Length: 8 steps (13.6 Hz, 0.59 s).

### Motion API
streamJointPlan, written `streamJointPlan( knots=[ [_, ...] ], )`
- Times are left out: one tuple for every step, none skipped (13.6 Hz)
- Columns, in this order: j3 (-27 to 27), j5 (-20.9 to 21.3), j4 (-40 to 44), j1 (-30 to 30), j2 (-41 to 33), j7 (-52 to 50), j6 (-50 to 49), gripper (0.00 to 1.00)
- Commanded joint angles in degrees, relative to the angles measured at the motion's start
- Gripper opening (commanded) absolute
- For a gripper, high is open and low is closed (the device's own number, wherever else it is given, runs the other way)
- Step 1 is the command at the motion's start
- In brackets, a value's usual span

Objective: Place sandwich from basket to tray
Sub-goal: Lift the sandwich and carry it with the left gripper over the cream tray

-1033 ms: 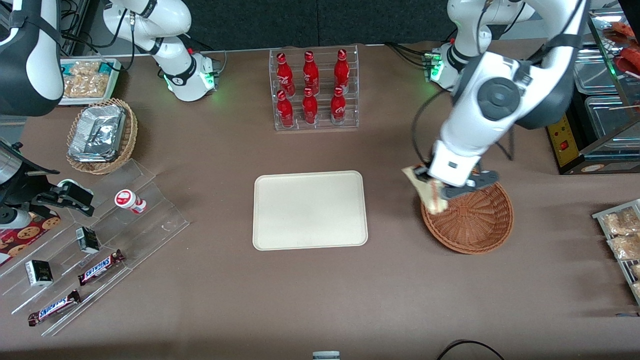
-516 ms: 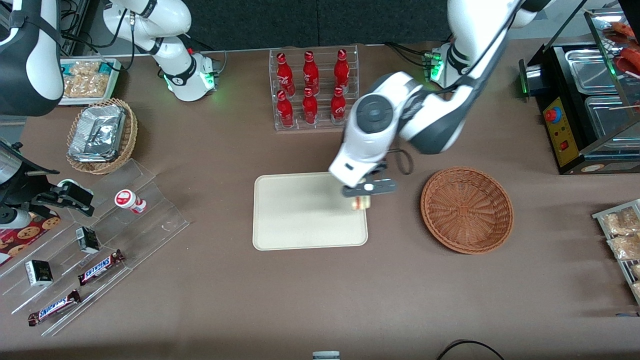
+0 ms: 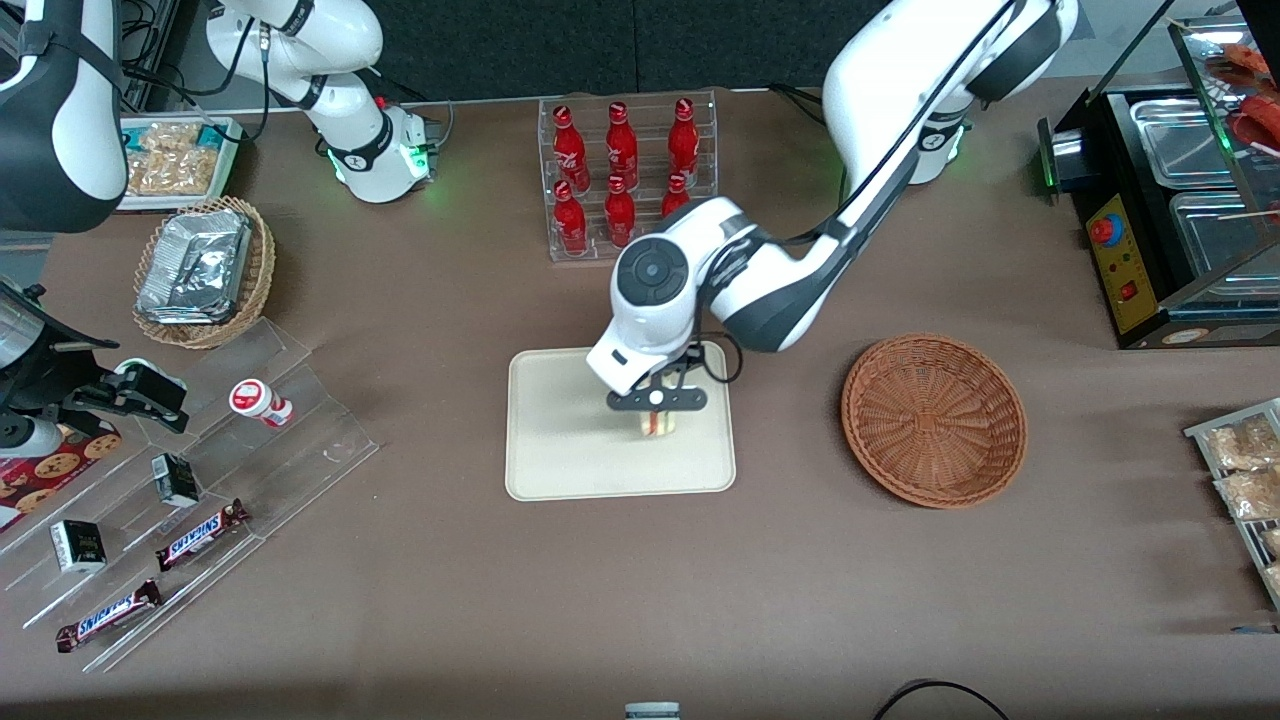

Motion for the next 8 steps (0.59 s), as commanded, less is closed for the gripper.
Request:
streamJointPlan(
  knots=[
    [0.61,2.81,3.84,-1.78,5.51,-0.37,4.51,0.00],
    [0.52,3.86,4.28,-1.87,6.92,-0.46,6.54,0.00],
    [0.61,4.14,5.24,-2.56,8.41,-0.46,8.04,0.00],
    [0.61,4.23,6.73,-3.09,10.08,-0.54,8.31,0.00],
    [1.31,4.31,7.70,-4.23,11.58,-0.55,8.40,0.02],
    [3.14,4.23,8.23,-5.28,12.29,-0.63,8.49,0.03],
    [4.73,4.23,8.50,-6.77,12.90,-0.63,8.93,0.06],
    [5.18,4.14,8.50,-7.22,13.34,-0.72,9.19,0.14]
  ],
)
